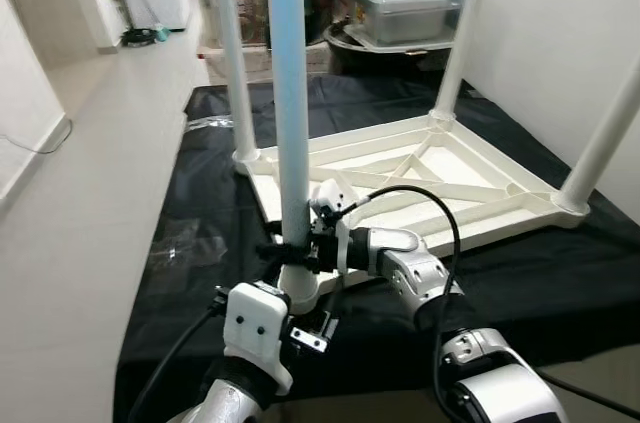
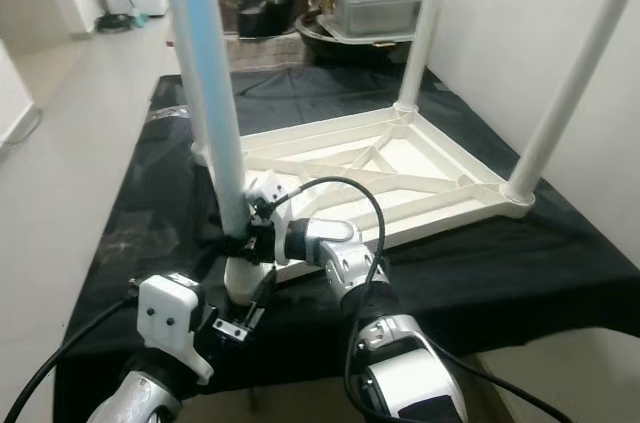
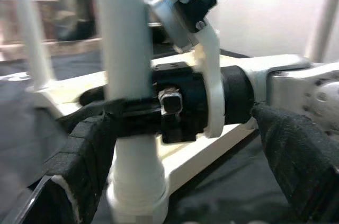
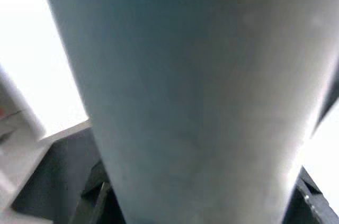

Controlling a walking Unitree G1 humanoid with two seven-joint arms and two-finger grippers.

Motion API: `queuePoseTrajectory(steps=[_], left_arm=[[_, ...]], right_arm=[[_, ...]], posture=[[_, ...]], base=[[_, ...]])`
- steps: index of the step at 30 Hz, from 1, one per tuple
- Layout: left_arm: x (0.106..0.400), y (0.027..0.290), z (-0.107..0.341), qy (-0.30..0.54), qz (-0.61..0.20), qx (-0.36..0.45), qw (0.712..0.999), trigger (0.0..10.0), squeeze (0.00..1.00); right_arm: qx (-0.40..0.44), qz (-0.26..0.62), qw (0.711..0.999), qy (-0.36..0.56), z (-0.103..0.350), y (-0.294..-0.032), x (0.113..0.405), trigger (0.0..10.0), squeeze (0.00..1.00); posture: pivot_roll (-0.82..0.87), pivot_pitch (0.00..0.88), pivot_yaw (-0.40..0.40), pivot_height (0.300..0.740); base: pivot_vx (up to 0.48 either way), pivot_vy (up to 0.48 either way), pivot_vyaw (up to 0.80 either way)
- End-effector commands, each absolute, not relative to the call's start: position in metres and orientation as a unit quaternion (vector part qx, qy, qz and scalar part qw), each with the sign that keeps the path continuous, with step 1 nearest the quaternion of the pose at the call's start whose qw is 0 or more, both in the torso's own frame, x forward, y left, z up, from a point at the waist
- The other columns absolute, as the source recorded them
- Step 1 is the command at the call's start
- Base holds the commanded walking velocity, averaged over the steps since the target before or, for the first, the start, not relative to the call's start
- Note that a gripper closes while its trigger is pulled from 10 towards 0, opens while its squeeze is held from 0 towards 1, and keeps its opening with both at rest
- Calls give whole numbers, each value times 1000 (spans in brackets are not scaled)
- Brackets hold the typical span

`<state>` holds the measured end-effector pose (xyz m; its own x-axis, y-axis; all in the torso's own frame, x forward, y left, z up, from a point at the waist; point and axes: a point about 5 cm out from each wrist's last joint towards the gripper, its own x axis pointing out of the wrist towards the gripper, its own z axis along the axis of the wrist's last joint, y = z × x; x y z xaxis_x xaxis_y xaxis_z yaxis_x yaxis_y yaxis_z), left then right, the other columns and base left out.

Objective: Building children table

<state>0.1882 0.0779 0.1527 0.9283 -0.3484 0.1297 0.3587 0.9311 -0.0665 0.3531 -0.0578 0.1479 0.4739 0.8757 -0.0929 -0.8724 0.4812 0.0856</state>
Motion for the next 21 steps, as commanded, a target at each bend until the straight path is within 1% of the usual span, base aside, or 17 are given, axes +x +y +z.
queuePoseTrajectory(steps=[1, 2, 3, 4, 6, 7, 9, 10, 13, 14, 15, 16, 17, 18, 19, 20, 21], left_arm=[[188, 77, 151, -54, -181, -45, 981, 10000, 0], [188, 77, 151, -54, -181, -45, 981, 10000, 0], [188, 77, 150, -54, -182, -45, 981, 10000, 0], [188, 77, 150, -53, -183, -45, 981, 10000, 0], [188, 77, 149, -53, -184, -45, 981, 10000, 0], [188, 77, 149, -53, -184, -45, 980, 10000, 0], [188, 77, 149, -53, -184, -45, 980, 10000, 0], [188, 76, 149, -53, -184, -45, 980, 10000, 0], [188, 76, 149, -53, -184, -45, 980, 10000, 0], [188, 76, 149, -53, -184, -44, 981, 10000, 0], [188, 76, 149, -53, -184, -44, 981, 10000, 0], [188, 76, 149, -53, -184, -44, 981, 10000, 0], [188, 76, 149, -53, -184, -44, 981, 10000, 0], [188, 76, 149, -53, -183, -44, 981, 10000, 0], [188, 76, 149, -53, -183, -44, 981, 10000, 0], [188, 76, 148, -52, -183, -45, 981, 10000, 0], [188, 76, 148, -52, -183, -44, 981, 10000, 0]], right_arm=[[13, 297, 952, 73, 141, -90, 366, 0, 0], [13, 297, 952, 73, 141, -90, 366, 0, 0], [-5, 182, 980, 74, 139, -106, 366, 0, 0], [-18, 113, 991, 74, 137, -116, 364, 0, 0], [-13, -4, 997, 78, 135, -129, 352, 0, 0], [-9, -43, 996, 77, 134, -133, 347, 0, 0], [-9, -43, 996, 77, 134, -133, 347, 0, 0], [-5, -76, 994, 80, 131, -132, 343, 0, 0], [-5, -76, 994, 80, 131, -132, 343, 0, 0], [23, -56, 994, 89, 124, -111, 341, 2314, 0], [23, -56, 994, 89, 124, -111, 341, 2314, 0], [40, -32, 994, 92, 122, -100, 341, 2314, 0], [40, -32, 994, 92, 122, -100, 341, 2314, 0], [44, -9, 996, 79, 125, -93, 342, 10000, 0], [44, -9, 996, 79, 125, -93, 342, 10000, 0], [57, 25, 996, 62, 129, -86, 344, 10000, 949], [63, 52, 996, 39, 134, -83, 347, 10000, 1000]], posture=[[82, 0, -17, 740], [82, 0, -17, 740], [82, 0, -17, 740], [82, 0, -17, 740], [80, 0, -18, 740], [80, 0, -18, 740], [80, 0, -18, 740], [81, 0, -18, 740], [81, 0, -18, 740], [87, 0, -23, 740], [87, 0, -23, 740], [87, 0, -23, 740], [87, 0, -23, 740], [87, 0, -25, 740], [87, 0, -25, 740], [86, 0, -26, 740], [82, 0, -19, 740]], base=[[0, 0, 0], [0, 0, 0], [0, 0, 0], [0, 0, 0], [0, 0, 0], [0, 0, 0], [0, 0, 0], [0, 0, 0], [0, 0, 0], [0, 0, 0], [0, 0, 0], [0, 0, 0], [0, 0, 0], [0, 0, 0], [0, 0, 0], [0, 0, 0], [0, 0, 0]])
